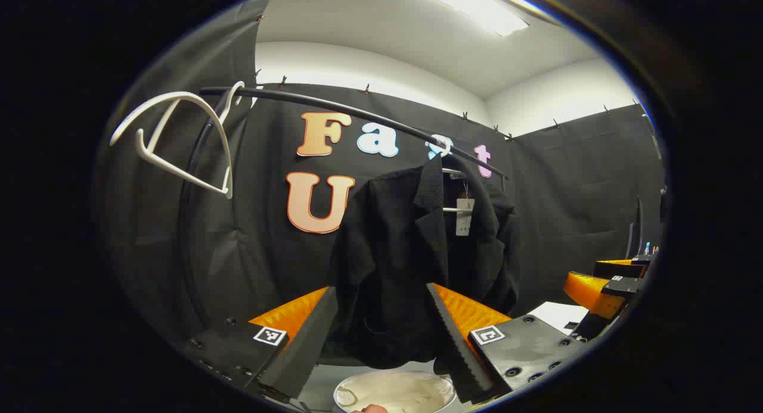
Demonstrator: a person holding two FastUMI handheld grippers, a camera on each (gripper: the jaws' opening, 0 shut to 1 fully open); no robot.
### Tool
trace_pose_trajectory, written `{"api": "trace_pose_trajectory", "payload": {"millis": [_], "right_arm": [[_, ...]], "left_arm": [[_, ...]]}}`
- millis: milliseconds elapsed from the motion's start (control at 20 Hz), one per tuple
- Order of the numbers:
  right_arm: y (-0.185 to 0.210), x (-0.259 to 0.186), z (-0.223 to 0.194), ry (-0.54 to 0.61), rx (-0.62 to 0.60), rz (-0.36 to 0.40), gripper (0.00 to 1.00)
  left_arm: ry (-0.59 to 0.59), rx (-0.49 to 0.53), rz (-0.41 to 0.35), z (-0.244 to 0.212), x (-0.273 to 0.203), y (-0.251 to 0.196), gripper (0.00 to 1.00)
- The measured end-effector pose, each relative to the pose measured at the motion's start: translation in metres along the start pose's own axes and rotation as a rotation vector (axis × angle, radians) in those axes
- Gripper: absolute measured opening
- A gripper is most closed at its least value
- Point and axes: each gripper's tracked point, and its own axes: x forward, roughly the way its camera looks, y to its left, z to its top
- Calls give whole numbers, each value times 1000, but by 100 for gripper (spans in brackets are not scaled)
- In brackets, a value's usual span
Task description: Grasp the clothes on the hanger with both hands and then place them into the laundry hamper below.
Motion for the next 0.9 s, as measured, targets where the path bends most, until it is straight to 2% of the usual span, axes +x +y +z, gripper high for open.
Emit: {"api": "trace_pose_trajectory", "payload": {"millis": [150,200,350,400,450,500,850,900], "right_arm": [[1,-4,-1,0,-6,-7,88],[0,-6,-1,2,-6,-9,93],[-2,-7,1,0,-9,-19,93],[-2,-7,2,-4,-11,-23,93],[-3,-9,4,-8,-11,-26,93],[-3,-10,5,-12,-12,-27,93],[-4,-13,1,-7,-8,-33,93],[-4,-14,0,-6,-10,-33,93]], "left_arm": [[-2,5,4,0,-4,4,96],[-2,7,5,1,-4,4,100],[-4,5,-4,2,-2,2,96],[-5,5,-8,2,-3,1,100],[-8,6,-12,4,-3,0,93],[-11,7,-13,4,-3,-1,96],[-11,10,-9,4,-7,1,96],[-11,9,-7,4,-7,2,100]]}}
